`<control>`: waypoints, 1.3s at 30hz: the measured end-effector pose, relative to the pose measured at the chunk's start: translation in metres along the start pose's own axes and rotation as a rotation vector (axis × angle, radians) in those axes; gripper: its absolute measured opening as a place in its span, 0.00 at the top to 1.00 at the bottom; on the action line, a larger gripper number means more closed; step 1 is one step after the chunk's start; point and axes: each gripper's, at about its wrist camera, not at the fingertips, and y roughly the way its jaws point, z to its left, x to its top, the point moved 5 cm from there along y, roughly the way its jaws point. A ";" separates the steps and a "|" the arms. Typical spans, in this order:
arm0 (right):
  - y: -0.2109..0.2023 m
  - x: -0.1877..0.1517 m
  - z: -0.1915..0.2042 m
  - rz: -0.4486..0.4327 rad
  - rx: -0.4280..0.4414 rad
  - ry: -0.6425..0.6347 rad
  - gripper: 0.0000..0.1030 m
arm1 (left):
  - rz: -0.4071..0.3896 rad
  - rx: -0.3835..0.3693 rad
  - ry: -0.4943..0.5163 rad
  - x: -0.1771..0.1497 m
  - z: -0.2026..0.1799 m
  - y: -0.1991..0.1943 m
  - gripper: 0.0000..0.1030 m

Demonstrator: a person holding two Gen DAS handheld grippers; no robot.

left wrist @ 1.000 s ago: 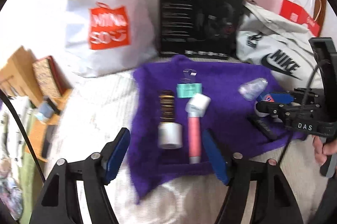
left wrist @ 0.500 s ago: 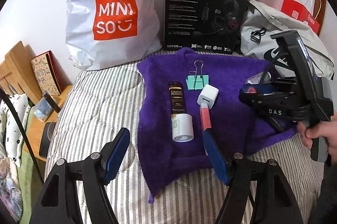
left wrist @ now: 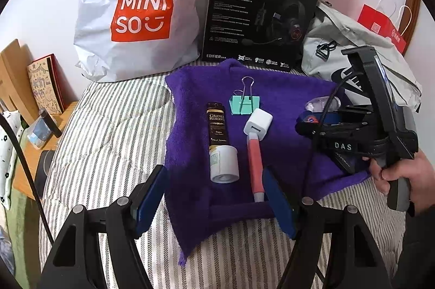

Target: Organize rigid objects

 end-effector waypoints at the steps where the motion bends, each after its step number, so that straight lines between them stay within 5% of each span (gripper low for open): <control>1: 0.000 0.000 0.000 0.003 0.005 0.005 0.61 | -0.001 -0.004 -0.004 0.000 0.000 -0.001 0.32; 5: 0.002 0.002 -0.001 0.005 0.023 0.014 0.55 | 0.008 -0.022 -0.013 -0.004 0.001 -0.006 0.32; 9: -0.002 -0.003 -0.001 0.010 0.017 0.035 0.38 | 0.016 -0.017 -0.008 -0.008 0.000 -0.011 0.31; 14: -0.015 -0.007 0.003 -0.009 0.014 0.045 0.36 | 0.033 -0.043 -0.028 -0.017 -0.002 -0.017 0.30; 23: -0.054 -0.019 0.005 -0.049 -0.023 0.071 0.18 | 0.051 -0.052 -0.007 -0.031 -0.018 -0.032 0.21; 30: -0.089 -0.057 -0.007 -0.061 -0.084 0.166 0.05 | 0.014 -0.075 -0.036 -0.038 -0.038 -0.047 0.00; 39: -0.135 -0.125 -0.011 -0.111 -0.094 0.306 0.00 | 0.035 0.006 -0.052 -0.054 -0.058 -0.063 0.00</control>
